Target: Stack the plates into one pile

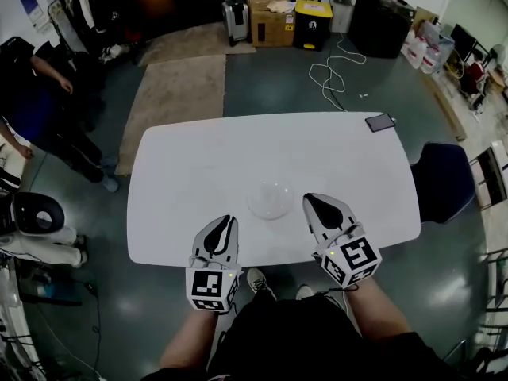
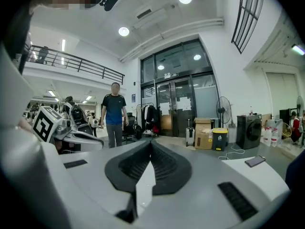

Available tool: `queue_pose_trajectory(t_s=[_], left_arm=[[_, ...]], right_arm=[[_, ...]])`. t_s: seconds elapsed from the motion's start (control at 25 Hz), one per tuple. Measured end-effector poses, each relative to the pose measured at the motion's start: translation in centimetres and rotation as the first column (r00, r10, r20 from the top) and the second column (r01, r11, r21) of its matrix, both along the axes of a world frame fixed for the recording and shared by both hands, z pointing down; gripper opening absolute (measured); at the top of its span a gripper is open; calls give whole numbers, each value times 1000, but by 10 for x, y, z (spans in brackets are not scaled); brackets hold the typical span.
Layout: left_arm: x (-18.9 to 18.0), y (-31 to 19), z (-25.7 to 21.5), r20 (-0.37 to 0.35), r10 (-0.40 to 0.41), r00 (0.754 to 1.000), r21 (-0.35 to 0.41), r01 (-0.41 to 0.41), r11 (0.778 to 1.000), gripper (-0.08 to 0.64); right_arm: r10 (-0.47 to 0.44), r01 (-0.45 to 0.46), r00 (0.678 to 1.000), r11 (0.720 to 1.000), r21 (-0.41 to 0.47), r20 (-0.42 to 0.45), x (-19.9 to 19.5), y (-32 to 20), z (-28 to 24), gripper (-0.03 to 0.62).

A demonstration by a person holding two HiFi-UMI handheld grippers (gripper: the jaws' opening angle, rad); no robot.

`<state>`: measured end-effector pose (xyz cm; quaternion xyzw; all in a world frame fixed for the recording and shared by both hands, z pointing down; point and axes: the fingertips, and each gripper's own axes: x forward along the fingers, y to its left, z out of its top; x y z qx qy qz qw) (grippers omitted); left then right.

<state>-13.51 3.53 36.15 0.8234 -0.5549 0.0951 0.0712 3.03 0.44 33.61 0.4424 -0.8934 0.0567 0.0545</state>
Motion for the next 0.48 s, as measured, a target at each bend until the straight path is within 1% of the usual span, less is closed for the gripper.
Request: queue_pose_trajectory(t_s=[0.12,0.36,0.48], left_arm=[[22,22,-2,1,-24,1000,-1,24,1000,32],[65,74,-3,-5,-75,997,-2,75,997,28],[79,94,-2,-7,-97,995,-2,97,995,28]], right_arm=[[-27,27,1000,1000,-11,11,17,16,-3,17],[-96,96,995,995,-23,8,48,62,1,17],[-124,124,992,992,-29,9,58,81,4,17]])
